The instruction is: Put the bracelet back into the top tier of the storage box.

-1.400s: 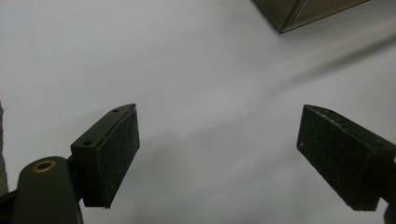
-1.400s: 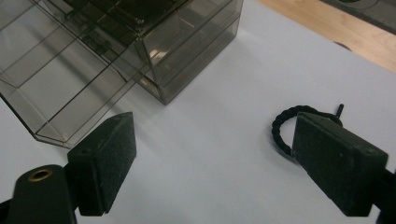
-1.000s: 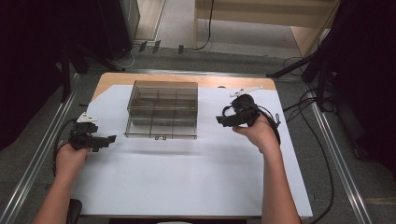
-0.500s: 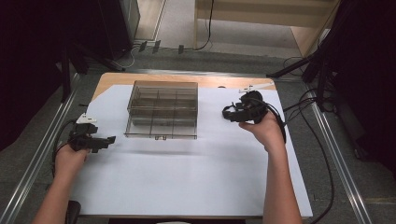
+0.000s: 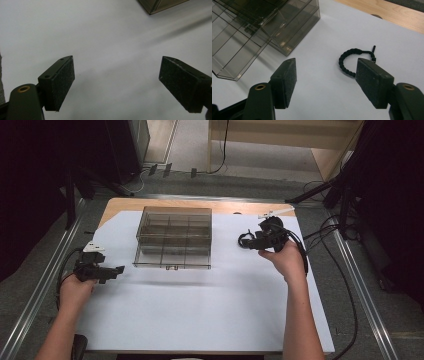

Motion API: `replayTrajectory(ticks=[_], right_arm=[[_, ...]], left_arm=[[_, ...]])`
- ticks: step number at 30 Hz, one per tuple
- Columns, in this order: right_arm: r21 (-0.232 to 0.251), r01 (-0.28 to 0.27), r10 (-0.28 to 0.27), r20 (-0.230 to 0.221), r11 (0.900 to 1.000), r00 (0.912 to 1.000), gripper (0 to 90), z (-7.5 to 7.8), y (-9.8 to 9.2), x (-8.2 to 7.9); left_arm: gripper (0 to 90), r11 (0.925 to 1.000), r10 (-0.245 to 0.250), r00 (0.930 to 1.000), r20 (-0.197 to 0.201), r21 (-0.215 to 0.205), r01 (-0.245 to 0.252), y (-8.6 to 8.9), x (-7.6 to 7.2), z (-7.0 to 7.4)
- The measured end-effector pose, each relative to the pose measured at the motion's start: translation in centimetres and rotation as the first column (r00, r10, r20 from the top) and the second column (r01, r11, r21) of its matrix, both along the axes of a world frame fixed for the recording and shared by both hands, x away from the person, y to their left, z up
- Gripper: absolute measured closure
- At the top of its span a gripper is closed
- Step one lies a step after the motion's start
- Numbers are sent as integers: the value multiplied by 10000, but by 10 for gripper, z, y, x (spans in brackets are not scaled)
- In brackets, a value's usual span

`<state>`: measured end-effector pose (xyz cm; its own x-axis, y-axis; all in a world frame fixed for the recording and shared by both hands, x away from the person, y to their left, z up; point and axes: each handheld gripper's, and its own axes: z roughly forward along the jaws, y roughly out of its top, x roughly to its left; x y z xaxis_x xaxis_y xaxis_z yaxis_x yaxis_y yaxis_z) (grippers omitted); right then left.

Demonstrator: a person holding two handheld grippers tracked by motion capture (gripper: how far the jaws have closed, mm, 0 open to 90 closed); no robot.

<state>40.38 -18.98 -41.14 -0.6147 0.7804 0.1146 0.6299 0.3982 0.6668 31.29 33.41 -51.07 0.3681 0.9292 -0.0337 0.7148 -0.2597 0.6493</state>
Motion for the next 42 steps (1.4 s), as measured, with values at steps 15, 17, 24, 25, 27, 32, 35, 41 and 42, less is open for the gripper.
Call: replayTrajectory(ticks=[15, 17, 24, 25, 27, 32, 35, 41, 42], right_arm=[[-166, 475, -478, -188, 9987, 9987, 339, -2, 17, 13], [-354, 510, -520, -268, 9981, 9983, 339, -4, 15, 18], [-1342, 493, -573, -564, 9897, 9968, 263, -20, 14, 32], [-1342, 493, -573, -564, 9897, 9968, 263, -20, 14, 32], [-1507, 532, -636, -649, 9871, 9959, 237, -24, 14, 35], [-1623, 478, -629, -891, 9856, 9940, 151, -33, 15, 42], [-1602, 422, -584, -978, 9862, 9935, 136, -37, 16, 47], [-1845, 505, -719, -1114, 9815, 9912, 130, -46, 17, 54], [-1836, 479, -695, -1128, 9818, 9912, 130, -47, 17, 55]], left_arm=[[144, 10000, 64, 10000, -34, 39, -64, 2, -2, 0], [144, 10000, 78, 10000, -32, 33, -78, 2, -2, -1], [144, 9999, 145, 9999, -52, 35, -144, 4, -3, -1], [144, 9999, 154, 9999, -60, 35, -154, 4, -4, -1], [144, 9998, 210, 9998, -74, 40, -210, 5, -5, -1], [144, 9996, 292, 9995, -106, 53, -292, 8, -8, -2], [144, 9994, 333, 9994, -109, 36, -332, 9, -10, -2], [144, 9991, 423, 9990, -149, 46, -422, 11, -12, -3], [144, 9990, 447, 9989, -158, 53, -446, 11, -13, -3]])
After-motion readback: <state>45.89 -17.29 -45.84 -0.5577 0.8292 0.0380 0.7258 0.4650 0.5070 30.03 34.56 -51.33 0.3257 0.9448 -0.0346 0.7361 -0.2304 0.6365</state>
